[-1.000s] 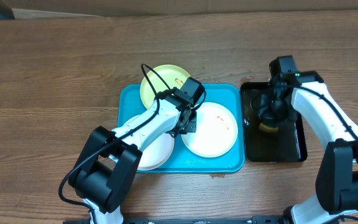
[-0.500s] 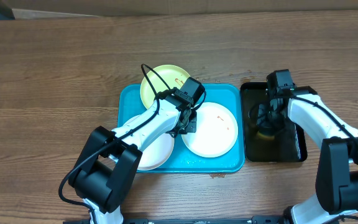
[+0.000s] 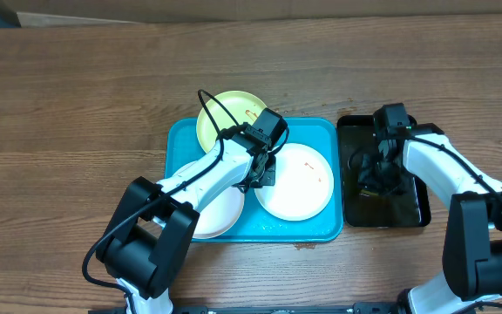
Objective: Clean dirty plates on tray and stack at the side
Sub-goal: 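Dip and rub the sponge in the water of the black tray, then carry sponge to the held white plate and scrub its surface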
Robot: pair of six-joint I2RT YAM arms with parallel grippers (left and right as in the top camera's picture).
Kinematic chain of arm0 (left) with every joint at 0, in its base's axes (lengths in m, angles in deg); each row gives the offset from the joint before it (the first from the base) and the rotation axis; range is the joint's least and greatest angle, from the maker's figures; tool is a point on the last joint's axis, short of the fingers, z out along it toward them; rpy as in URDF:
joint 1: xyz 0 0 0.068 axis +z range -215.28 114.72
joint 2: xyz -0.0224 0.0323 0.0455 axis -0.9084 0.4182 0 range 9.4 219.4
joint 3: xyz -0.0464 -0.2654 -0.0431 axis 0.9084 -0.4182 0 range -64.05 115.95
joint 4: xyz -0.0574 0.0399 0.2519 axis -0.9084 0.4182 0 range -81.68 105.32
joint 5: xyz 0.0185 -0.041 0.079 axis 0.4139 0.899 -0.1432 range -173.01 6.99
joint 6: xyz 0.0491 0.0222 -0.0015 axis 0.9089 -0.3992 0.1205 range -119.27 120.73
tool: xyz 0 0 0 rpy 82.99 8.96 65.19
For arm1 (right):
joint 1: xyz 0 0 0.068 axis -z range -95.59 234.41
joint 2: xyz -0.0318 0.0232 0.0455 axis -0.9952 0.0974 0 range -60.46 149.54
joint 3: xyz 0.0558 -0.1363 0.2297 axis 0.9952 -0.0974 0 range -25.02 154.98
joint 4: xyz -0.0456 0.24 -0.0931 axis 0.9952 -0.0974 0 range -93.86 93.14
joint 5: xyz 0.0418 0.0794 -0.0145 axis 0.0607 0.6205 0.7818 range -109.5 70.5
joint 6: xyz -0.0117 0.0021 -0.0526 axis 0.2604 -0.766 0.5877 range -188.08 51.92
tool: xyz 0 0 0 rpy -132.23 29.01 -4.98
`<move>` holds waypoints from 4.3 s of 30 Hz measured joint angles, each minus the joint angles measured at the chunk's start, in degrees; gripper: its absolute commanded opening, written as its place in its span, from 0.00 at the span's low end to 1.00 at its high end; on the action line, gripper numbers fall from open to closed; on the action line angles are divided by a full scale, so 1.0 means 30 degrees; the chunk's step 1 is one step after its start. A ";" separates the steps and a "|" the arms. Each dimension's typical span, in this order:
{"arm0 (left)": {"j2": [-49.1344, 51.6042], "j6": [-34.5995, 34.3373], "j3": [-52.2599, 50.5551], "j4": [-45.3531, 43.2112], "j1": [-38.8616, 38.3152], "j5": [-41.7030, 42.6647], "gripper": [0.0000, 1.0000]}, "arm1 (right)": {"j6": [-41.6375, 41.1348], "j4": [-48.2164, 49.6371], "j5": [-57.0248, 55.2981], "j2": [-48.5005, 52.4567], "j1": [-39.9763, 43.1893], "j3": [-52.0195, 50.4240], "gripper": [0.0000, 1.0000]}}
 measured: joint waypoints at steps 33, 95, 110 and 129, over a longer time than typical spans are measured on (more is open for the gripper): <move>0.0000 0.0000 0.0000 0.0015 0.0000 0.0044 0.07 | -0.0357 0.3220 -0.1129 -0.0182 0.0007 0.0095 0.04; 0.0000 0.0029 0.0000 -0.0430 0.0000 0.0124 0.04 | 0.2259 -0.3242 0.3876 -0.3351 -0.2040 0.4860 0.04; 0.0000 0.0029 0.0000 -0.0474 0.0000 0.0138 0.04 | 0.3089 -0.0743 0.0510 -0.1945 -0.6710 0.4415 0.04; 0.0000 0.0029 0.0000 -0.0474 0.0000 0.0189 0.04 | 0.4087 0.2120 -0.0503 0.2812 -0.6732 0.3577 0.04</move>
